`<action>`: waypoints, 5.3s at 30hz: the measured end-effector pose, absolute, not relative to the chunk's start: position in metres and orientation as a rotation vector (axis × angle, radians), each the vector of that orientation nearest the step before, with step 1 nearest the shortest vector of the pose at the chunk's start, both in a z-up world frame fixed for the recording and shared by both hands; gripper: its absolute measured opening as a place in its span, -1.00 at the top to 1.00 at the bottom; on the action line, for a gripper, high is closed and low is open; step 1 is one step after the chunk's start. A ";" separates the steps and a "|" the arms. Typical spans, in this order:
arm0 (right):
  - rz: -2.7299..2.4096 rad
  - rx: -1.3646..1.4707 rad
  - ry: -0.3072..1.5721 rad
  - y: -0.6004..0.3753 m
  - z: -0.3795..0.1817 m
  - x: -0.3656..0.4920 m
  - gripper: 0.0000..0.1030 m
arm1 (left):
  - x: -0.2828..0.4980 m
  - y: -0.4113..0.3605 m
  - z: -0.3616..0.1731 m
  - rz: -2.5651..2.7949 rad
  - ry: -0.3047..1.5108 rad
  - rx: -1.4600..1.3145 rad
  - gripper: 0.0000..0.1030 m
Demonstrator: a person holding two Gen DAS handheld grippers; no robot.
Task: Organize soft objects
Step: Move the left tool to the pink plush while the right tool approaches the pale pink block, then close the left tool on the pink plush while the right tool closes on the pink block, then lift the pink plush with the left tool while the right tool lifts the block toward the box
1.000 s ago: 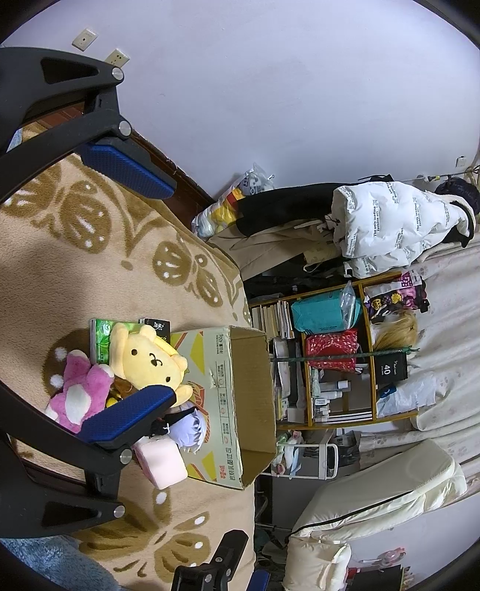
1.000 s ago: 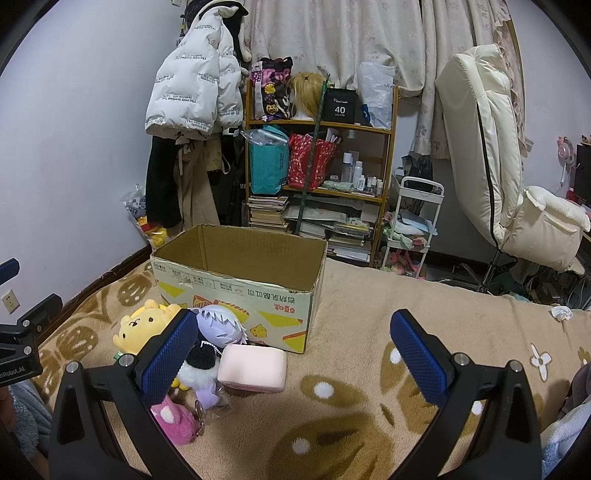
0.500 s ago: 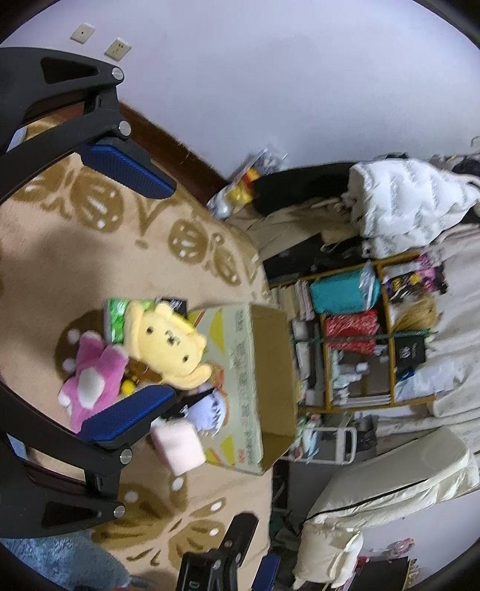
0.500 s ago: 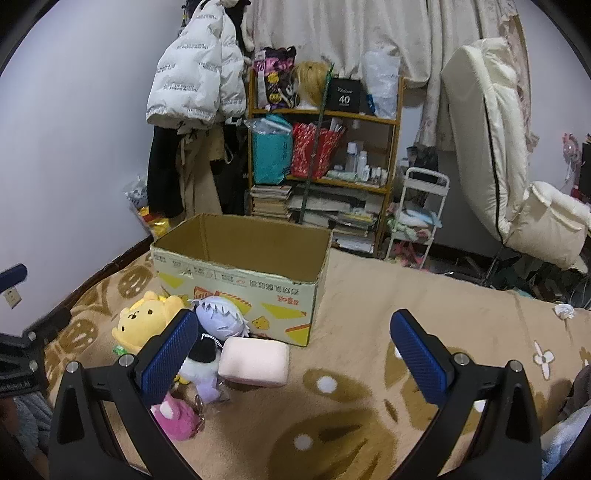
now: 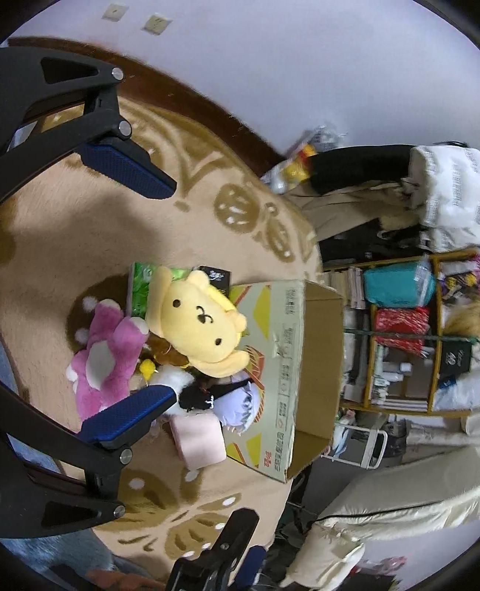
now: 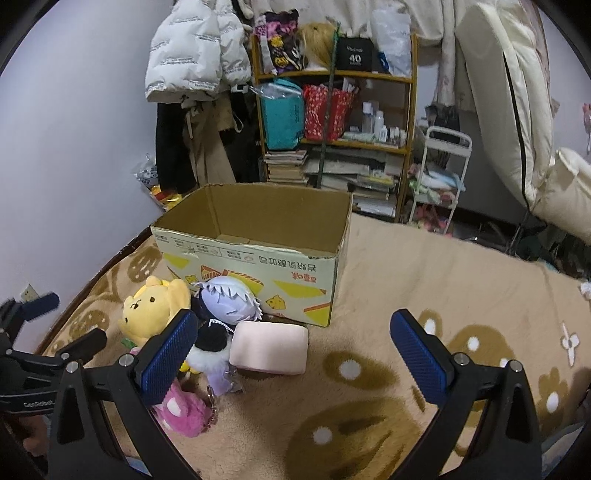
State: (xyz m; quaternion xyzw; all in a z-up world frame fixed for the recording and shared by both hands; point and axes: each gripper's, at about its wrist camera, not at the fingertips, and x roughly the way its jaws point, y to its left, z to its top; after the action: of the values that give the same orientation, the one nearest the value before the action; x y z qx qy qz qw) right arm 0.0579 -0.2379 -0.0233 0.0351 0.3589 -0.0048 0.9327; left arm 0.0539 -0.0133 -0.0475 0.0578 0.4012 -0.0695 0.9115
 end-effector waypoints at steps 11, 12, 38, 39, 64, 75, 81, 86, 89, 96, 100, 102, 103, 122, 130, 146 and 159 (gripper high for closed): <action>0.011 0.084 0.811 -0.240 -0.040 0.084 -1.00 | 0.080 -0.013 -0.076 -0.135 0.954 0.079 -0.93; 0.015 0.083 0.819 -0.239 -0.042 0.086 -1.00 | 0.082 -0.014 -0.079 -0.139 0.971 0.075 -0.93; 0.049 0.040 1.019 -0.228 -0.097 0.126 -1.00 | 0.105 -0.042 -0.148 -0.204 1.262 0.067 -0.93; 0.049 0.041 1.031 -0.228 -0.100 0.127 -1.00 | 0.106 -0.044 -0.152 -0.209 1.280 0.077 -0.93; 0.147 0.106 1.144 -0.231 -0.133 0.151 -0.45 | 0.098 -0.052 -0.169 -0.266 1.340 0.112 -0.11; 0.156 0.103 1.148 -0.221 -0.132 0.143 0.14 | 0.085 -0.047 -0.150 -0.275 1.301 0.114 0.14; 0.150 0.100 1.142 -0.224 -0.124 0.137 0.25 | 0.081 -0.033 -0.143 -0.239 1.253 0.125 0.15; 0.132 0.079 1.125 -0.222 -0.119 0.131 0.29 | 0.076 -0.028 -0.128 -0.223 1.196 0.123 0.15; 0.122 0.085 1.110 -0.222 -0.115 0.125 0.29 | 0.072 -0.029 -0.117 -0.205 1.151 0.130 0.14; 0.098 0.157 1.082 -0.237 -0.105 0.112 0.27 | 0.066 -0.021 -0.097 -0.175 1.066 0.134 0.14; 0.092 0.200 1.095 -0.242 -0.107 0.111 0.12 | 0.066 -0.018 -0.091 -0.166 1.043 0.127 0.14; 0.095 0.224 1.105 -0.243 -0.110 0.111 0.09 | 0.067 -0.016 -0.093 -0.168 1.040 0.124 0.13; 0.096 0.233 1.109 -0.244 -0.112 0.112 0.08 | 0.068 -0.016 -0.093 -0.167 1.040 0.123 0.13; 0.031 0.163 1.032 -0.241 -0.095 0.103 0.10 | 0.052 -0.004 -0.056 -0.119 0.812 0.148 0.14; 0.050 0.194 0.870 -0.245 -0.052 0.085 0.10 | 0.042 -0.012 -0.028 -0.129 0.628 0.216 0.14; 0.064 0.179 0.629 -0.233 0.007 0.070 0.10 | 0.055 -0.014 0.026 -0.166 0.494 0.195 0.13; 0.065 0.142 0.550 -0.233 0.037 0.101 0.10 | 0.107 -0.025 0.066 -0.197 0.388 0.163 0.13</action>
State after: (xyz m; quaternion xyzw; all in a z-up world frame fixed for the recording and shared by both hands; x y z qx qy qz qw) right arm 0.1011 -0.2334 0.0370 0.0702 0.2712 0.0321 0.9594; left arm 0.1066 -0.0247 0.0664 0.0807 0.1921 -0.0975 0.9732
